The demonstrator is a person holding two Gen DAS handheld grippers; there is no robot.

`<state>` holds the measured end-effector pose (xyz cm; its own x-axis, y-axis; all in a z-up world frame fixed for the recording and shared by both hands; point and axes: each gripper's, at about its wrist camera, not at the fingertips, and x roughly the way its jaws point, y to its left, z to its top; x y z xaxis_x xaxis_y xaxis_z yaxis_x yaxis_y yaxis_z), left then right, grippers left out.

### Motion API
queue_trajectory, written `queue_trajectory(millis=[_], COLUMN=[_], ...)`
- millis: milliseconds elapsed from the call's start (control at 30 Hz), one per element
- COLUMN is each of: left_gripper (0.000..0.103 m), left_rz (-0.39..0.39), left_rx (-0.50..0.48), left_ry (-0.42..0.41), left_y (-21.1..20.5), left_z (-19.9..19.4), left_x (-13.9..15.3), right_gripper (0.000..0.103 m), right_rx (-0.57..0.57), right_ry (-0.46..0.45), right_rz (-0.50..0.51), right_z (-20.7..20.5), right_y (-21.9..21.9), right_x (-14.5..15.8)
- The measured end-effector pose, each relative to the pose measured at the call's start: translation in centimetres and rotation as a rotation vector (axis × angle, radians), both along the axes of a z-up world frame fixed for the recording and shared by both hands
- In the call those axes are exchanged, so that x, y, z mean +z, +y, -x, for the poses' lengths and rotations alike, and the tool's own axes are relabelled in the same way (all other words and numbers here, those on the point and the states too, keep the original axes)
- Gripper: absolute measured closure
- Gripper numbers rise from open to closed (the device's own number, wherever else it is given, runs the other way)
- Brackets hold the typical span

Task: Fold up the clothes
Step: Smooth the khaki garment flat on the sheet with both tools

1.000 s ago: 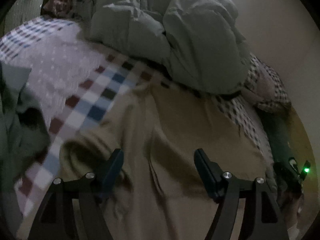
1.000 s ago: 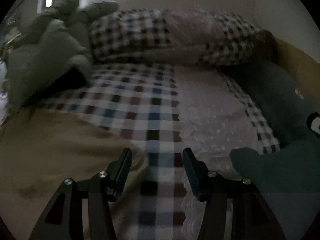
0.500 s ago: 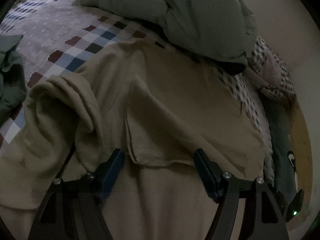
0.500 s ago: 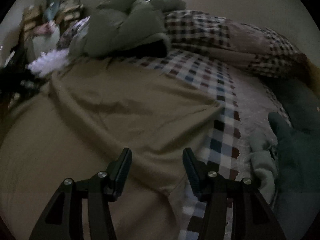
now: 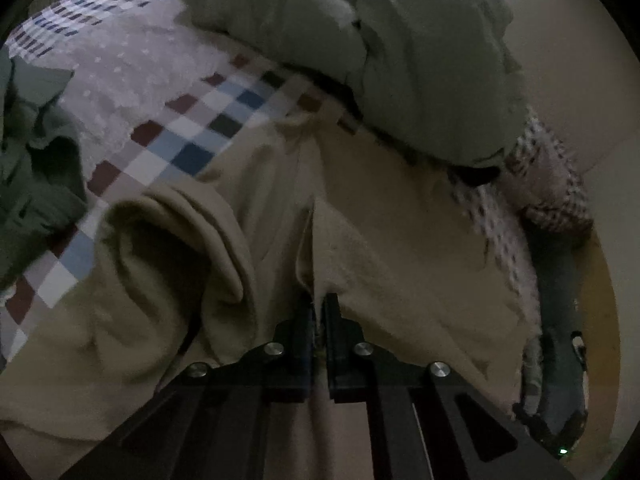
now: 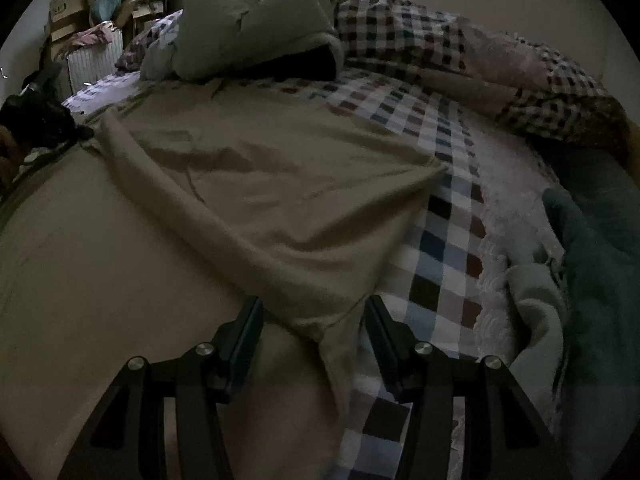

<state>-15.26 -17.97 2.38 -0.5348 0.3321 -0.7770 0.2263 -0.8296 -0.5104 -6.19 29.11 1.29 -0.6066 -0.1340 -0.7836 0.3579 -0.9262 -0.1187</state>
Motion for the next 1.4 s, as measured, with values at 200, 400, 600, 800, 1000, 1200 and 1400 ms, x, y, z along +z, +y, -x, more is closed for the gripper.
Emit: queue_trajectory(millis=[200, 400, 600, 800, 1000, 1200, 1400], left_gripper=[0.099, 0.099, 0.099, 0.099, 0.099, 0.095, 0.053], left_rz=[-0.027, -0.040, -0.058, -0.064, -0.010, 0.010, 0.051], left_rx=[-0.007, 0.000, 0.004, 0.000, -0.004, -0.012, 0.047], left_ry=[0.018, 0.022, 0.021, 0.011, -0.067, -0.103, -0.014], left_y=[-0.6, -1.2, -1.1, -1.2, -0.9, -1.2, -4.0], left_z=[-1.0, -1.5, -1.3, -1.9, -2.6, -3.5, -6.9], left_x=[0.7, 0.9, 1.1, 1.3, -0.2, -1.2, 1.9], right_gripper=[0.048, 0.051, 0.077, 0.100, 0.100, 0.094, 0.068], right_rx=[0.015, 0.000, -0.025, -0.043, -0.053, -0.075, -0.149], right_ry=[-0.035, -0.052, -0.050, -0.048, -0.076, -0.097, -0.011], right_rz=[-0.023, -0.050, -0.092, -0.095, -0.099, -0.102, -0.025], right_z=[-0.2, -0.1, -0.4, -0.9, -1.0, -1.1, -4.0], right_y=[0.0, 0.4, 1.0, 1.8, 2.0, 2.0, 2.8], right_x=[-1.0, -1.2, -0.9, -0.3, -0.5, -0.4, 3.2])
